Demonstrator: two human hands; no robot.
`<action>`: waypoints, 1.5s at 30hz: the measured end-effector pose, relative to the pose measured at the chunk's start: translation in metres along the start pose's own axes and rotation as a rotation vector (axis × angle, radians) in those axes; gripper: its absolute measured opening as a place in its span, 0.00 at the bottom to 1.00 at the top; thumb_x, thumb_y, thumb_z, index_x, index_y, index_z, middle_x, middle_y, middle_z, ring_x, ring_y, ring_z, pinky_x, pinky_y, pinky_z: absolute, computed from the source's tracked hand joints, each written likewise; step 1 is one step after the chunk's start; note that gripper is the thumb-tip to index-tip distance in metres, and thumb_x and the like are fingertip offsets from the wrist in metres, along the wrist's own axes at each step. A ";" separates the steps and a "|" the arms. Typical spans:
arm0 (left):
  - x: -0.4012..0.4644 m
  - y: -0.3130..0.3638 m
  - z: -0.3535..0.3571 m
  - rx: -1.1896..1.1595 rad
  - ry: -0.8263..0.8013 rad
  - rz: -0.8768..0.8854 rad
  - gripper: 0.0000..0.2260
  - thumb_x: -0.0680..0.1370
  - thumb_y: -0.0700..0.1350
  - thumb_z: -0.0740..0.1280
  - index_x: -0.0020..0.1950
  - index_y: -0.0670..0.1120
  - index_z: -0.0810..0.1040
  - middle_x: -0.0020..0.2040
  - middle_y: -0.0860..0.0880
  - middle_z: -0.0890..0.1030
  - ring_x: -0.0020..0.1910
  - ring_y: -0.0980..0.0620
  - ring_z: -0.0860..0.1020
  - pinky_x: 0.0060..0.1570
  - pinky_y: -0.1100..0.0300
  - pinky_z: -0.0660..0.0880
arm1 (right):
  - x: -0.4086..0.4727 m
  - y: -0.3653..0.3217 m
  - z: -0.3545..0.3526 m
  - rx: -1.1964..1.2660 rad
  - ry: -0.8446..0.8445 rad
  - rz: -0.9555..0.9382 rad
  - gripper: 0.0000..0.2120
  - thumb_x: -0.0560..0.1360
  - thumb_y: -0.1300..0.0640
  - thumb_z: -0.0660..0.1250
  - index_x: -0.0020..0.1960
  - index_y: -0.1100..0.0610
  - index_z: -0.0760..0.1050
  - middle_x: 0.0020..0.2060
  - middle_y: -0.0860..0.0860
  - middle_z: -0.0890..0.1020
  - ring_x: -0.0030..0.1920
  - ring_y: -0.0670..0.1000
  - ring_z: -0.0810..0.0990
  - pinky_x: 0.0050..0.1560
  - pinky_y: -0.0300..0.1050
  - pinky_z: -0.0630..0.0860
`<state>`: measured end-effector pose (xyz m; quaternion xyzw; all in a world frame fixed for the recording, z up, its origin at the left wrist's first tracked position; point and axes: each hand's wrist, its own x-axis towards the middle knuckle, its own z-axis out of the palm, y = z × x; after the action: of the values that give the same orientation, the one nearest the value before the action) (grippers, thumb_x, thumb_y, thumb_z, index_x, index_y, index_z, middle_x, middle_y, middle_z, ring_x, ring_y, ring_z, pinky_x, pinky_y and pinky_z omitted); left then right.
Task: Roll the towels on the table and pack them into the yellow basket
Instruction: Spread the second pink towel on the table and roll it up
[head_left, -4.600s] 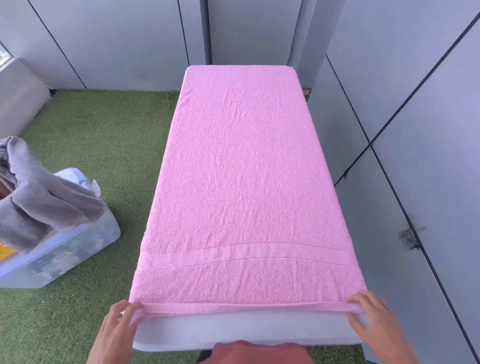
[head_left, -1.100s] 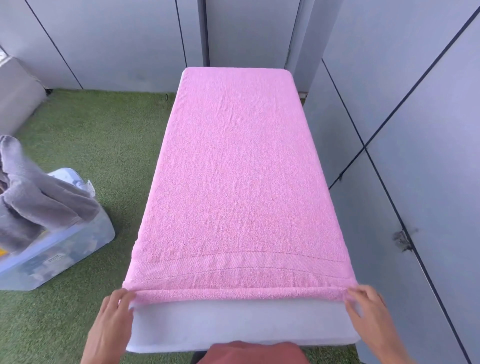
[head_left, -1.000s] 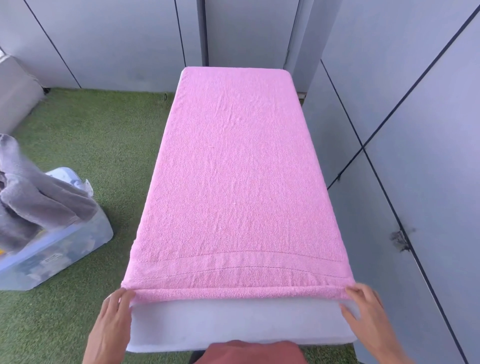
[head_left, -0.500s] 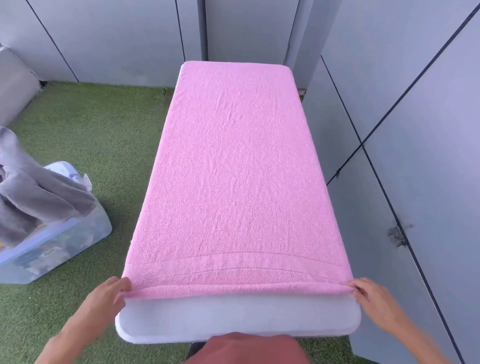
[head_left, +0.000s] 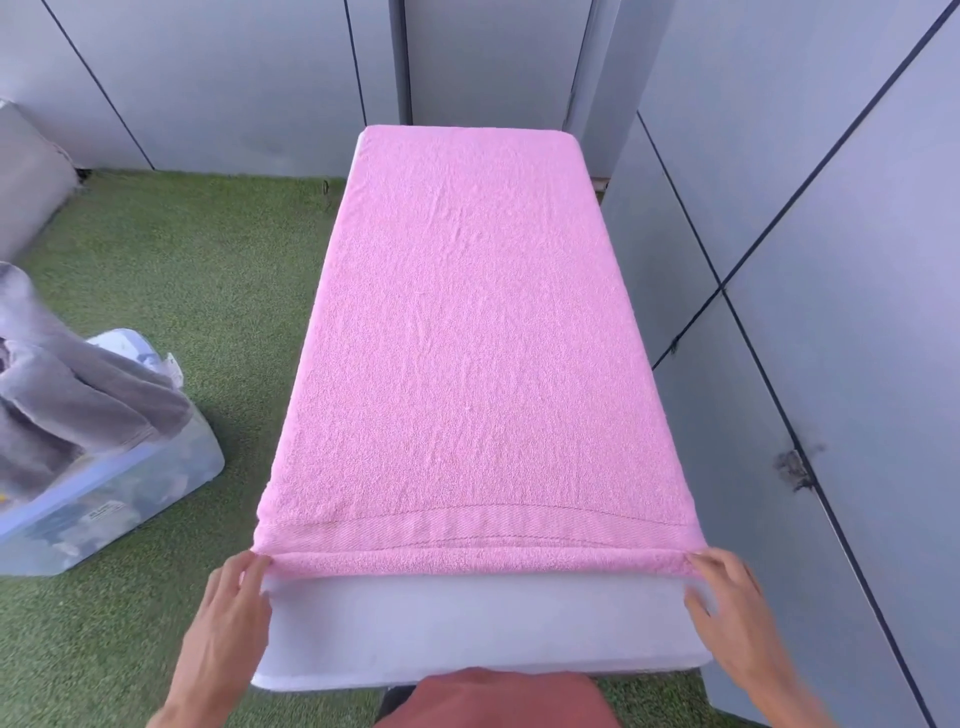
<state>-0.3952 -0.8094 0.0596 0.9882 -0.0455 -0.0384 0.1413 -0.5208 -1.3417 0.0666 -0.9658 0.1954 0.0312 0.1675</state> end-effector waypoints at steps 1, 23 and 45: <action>-0.003 -0.001 0.008 0.002 0.009 0.012 0.22 0.67 0.28 0.71 0.59 0.40 0.74 0.58 0.43 0.73 0.54 0.42 0.74 0.39 0.47 0.80 | 0.000 0.004 0.002 0.007 -0.009 -0.002 0.21 0.67 0.69 0.74 0.59 0.62 0.78 0.53 0.53 0.76 0.56 0.55 0.75 0.62 0.44 0.65; 0.018 -0.009 0.009 -0.179 0.019 -0.001 0.18 0.68 0.29 0.72 0.48 0.48 0.74 0.52 0.46 0.69 0.47 0.40 0.72 0.44 0.49 0.71 | 0.009 0.006 -0.006 -0.012 -0.017 0.036 0.16 0.72 0.74 0.65 0.56 0.61 0.79 0.50 0.53 0.78 0.54 0.56 0.76 0.56 0.41 0.65; 0.044 -0.018 -0.018 -0.114 -0.234 -0.072 0.12 0.78 0.32 0.60 0.54 0.47 0.75 0.49 0.49 0.74 0.36 0.53 0.77 0.34 0.57 0.75 | 0.050 0.006 -0.041 0.103 -0.247 0.017 0.12 0.75 0.68 0.66 0.50 0.51 0.79 0.44 0.46 0.78 0.47 0.46 0.78 0.45 0.32 0.67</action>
<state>-0.3480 -0.7911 0.0692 0.9684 -0.0239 -0.1608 0.1894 -0.4772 -1.3795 0.0972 -0.9430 0.1827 0.1410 0.2395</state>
